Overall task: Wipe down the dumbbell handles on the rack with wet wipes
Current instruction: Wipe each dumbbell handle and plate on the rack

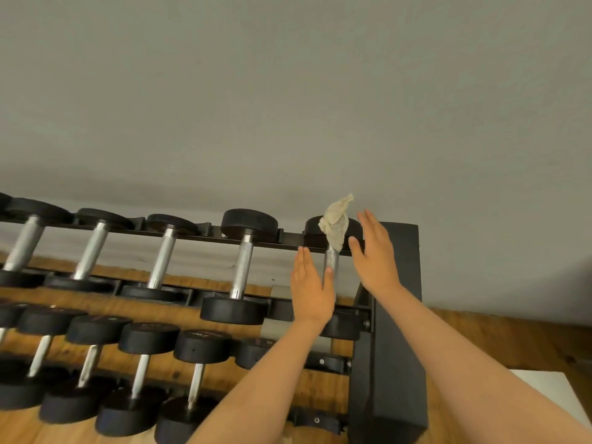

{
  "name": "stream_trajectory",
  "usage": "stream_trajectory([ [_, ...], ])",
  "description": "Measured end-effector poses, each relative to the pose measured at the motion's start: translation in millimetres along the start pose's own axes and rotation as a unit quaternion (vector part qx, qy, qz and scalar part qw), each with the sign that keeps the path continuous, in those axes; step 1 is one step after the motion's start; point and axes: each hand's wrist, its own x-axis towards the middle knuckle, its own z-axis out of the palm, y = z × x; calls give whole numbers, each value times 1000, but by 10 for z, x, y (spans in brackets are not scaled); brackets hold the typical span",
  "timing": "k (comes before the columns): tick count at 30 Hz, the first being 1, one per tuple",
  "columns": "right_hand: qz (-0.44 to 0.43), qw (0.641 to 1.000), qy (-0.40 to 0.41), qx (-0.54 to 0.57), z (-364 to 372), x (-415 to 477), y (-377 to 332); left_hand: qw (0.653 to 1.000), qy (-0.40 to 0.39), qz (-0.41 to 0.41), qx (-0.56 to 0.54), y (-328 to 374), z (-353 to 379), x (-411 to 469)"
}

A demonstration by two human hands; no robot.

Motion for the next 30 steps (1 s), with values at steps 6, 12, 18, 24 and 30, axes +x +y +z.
stream_trajectory([
  [6, -149, 980, -48, -127, 35, 273, -211, 995, 59, -38, 70, 12, 158, -52],
  [12, -161, 940, -142, -266, 397, 484, -114, 995, 77, -60, 21, -14, 175, -60],
  [18, -166, 961, -105, -193, 508, 198, 244, 994, 87, -60, 17, -24, 177, -71],
  [24, -92, 989, -64, -101, 580, 323, 152, 992, 97, -73, 15, -16, 158, -77],
  [30, -47, 998, -46, 11, 596, 275, 281, 991, 101, -82, 13, 9, 160, -69],
])
